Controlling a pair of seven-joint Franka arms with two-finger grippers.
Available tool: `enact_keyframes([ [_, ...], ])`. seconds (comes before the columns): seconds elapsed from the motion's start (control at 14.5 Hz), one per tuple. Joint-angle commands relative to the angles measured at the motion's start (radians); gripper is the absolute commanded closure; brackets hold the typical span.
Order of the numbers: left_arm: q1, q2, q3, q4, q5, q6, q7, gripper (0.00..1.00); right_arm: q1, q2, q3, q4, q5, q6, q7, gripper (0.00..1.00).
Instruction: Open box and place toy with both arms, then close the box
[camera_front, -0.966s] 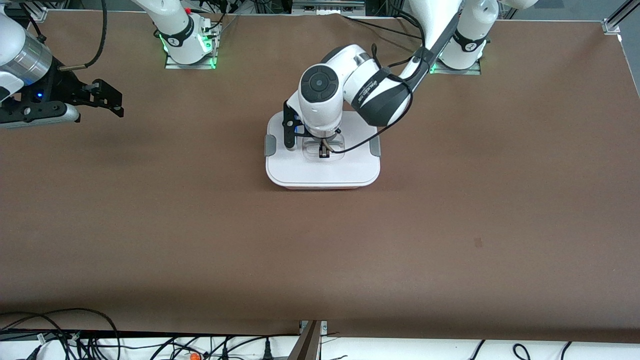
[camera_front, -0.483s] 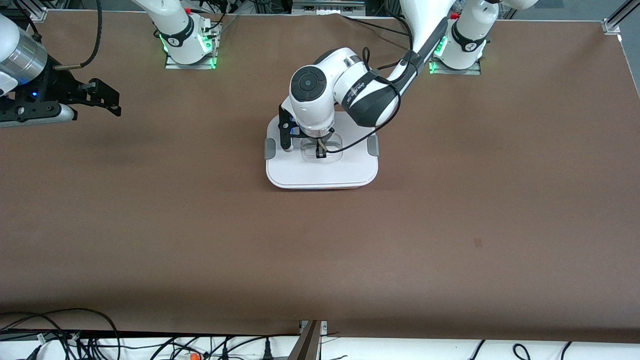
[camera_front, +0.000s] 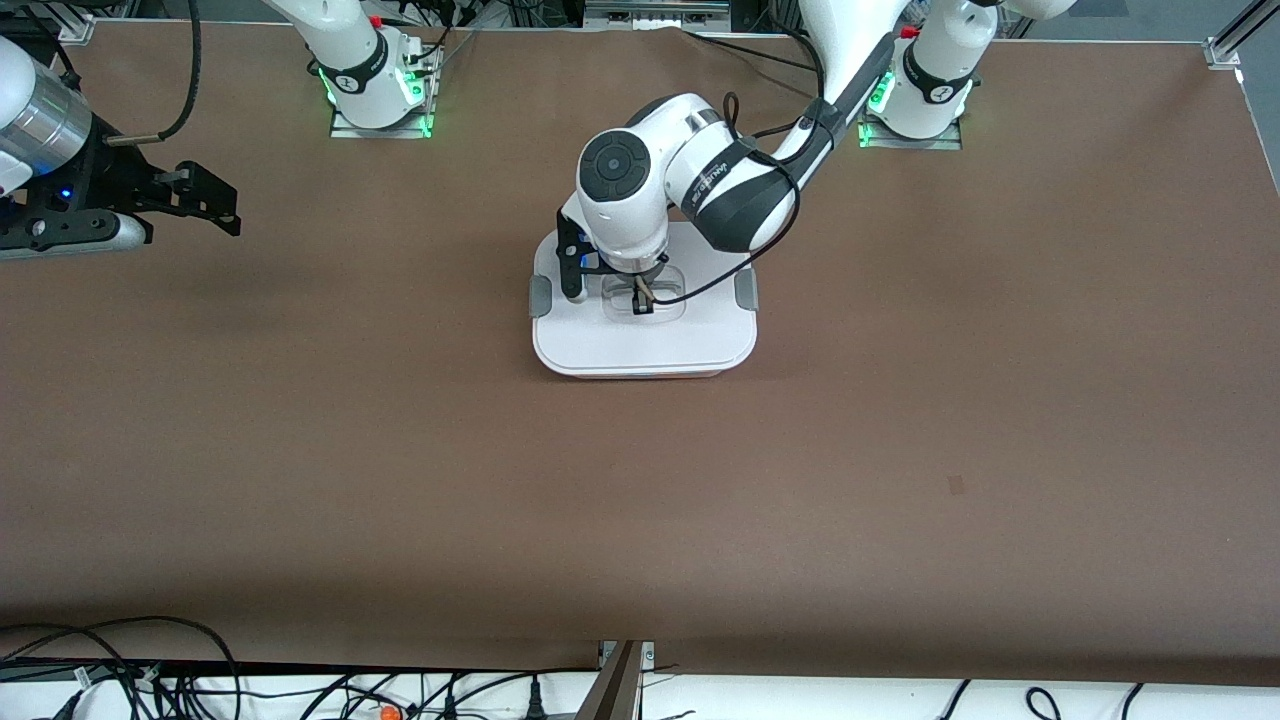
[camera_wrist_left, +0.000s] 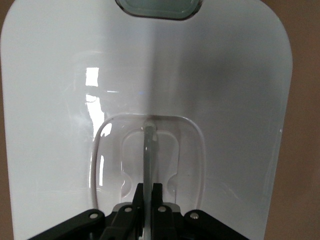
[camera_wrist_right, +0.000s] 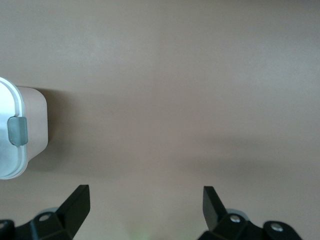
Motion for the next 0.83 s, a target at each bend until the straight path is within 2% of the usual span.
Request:
enact_keyframes([
  [0.0,-0.012,-0.025,0.005,-0.016,0.019,-0.052,-0.02,1.0,-0.019,0.014,0.019,0.028,0.001,-0.027,0.017,0.0],
  [0.48,-0.015,-0.033,0.003,-0.016,0.019,-0.055,-0.02,1.0,-0.019,0.014,0.019,0.027,0.002,-0.027,0.017,0.0],
  [0.76,-0.015,-0.047,0.003,-0.048,0.02,-0.054,-0.02,1.0,-0.021,0.014,0.019,0.027,0.005,-0.027,0.017,0.0],
])
